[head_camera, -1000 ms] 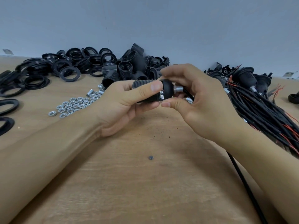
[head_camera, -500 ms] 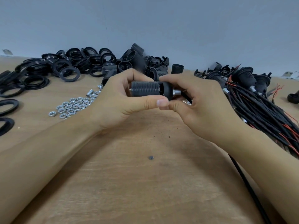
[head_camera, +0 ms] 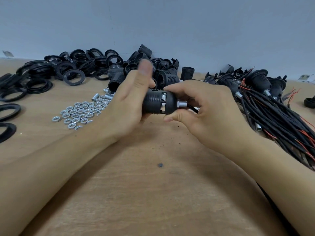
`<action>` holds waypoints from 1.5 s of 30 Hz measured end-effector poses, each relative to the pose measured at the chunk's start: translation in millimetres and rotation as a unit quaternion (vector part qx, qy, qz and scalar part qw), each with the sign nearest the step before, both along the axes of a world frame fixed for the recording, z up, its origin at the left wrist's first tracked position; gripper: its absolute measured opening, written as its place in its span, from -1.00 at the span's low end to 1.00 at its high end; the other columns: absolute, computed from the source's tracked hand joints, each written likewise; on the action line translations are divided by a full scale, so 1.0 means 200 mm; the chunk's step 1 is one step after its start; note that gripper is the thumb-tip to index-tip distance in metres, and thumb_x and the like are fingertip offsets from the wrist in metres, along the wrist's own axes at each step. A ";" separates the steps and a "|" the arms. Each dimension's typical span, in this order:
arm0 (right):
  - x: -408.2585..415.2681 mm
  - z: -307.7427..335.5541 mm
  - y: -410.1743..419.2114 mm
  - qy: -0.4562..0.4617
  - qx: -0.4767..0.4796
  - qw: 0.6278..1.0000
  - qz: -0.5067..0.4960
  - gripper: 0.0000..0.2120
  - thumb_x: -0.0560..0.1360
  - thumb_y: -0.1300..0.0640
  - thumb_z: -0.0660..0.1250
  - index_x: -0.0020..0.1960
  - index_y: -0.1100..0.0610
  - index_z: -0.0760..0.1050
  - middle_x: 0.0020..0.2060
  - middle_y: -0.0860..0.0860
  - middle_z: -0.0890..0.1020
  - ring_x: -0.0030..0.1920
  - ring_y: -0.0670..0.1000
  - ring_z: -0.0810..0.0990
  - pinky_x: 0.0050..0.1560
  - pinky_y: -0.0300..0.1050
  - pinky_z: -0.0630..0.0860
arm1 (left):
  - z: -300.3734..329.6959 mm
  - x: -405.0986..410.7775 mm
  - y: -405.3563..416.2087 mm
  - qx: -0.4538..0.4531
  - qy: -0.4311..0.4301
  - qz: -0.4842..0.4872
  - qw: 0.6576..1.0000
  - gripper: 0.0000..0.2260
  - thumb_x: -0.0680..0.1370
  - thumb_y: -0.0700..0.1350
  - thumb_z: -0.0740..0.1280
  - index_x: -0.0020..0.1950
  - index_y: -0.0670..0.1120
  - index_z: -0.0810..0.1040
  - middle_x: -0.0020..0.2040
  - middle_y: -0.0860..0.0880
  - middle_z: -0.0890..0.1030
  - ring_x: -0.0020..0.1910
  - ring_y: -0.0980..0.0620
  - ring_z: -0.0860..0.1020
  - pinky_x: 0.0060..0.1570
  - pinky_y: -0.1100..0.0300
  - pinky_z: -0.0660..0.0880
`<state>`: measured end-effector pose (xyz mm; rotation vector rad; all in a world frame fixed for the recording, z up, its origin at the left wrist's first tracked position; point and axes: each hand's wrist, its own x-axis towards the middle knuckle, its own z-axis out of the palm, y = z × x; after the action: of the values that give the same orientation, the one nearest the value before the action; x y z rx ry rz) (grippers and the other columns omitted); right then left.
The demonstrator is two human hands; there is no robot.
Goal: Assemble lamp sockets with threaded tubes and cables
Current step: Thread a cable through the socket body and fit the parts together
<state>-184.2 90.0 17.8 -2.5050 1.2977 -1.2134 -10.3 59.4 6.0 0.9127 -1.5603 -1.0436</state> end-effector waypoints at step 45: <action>-0.04 0.04 0.02 0.134 0.098 0.986 0.008 -0.72 0.46 -0.10 0.36 -0.04 0.11 0.60 -0.37 -0.04 0.57 -0.30 -0.06 0.50 -0.21 -0.12 0.45 | 0.06 0.00 0.02 0.297 -0.067 -0.149 0.941 -0.56 0.64 0.20 0.09 -0.27 -0.10 0.30 -0.55 0.01 0.18 -0.67 0.11 0.07 -0.69 0.38 0.02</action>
<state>-192.9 93.4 26.2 -2.5903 1.3717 -0.7213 -11.0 62.9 17.6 1.1900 -1.5464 -1.7618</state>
